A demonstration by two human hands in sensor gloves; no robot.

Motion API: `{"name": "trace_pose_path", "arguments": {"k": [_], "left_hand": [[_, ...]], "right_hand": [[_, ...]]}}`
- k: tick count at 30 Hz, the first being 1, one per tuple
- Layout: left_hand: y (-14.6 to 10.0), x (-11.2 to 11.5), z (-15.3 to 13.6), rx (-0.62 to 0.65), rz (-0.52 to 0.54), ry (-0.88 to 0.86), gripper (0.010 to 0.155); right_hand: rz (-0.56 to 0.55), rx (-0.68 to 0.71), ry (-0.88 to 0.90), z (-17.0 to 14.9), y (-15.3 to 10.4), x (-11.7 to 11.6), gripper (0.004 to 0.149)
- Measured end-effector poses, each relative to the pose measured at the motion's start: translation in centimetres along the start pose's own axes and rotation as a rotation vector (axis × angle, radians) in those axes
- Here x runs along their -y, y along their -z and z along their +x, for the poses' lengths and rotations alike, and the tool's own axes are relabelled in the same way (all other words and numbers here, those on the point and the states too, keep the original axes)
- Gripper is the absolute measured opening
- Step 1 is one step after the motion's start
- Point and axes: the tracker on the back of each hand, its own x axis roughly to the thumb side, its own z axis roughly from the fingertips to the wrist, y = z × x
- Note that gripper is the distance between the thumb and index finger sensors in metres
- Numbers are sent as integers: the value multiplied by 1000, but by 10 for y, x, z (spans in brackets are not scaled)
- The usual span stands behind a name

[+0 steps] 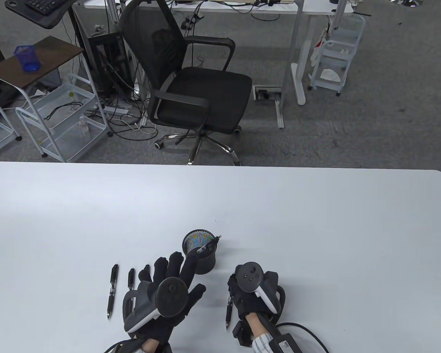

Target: Press to open click pens

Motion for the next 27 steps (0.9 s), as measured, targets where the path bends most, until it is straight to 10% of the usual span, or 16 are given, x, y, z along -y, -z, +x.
{"name": "trace_pose_path", "arguments": {"k": [27], "left_hand": [[-1,-1,0,1,3,-6,68]], "right_hand": [[3,-2,16,-1,-1,-2,61]]}}
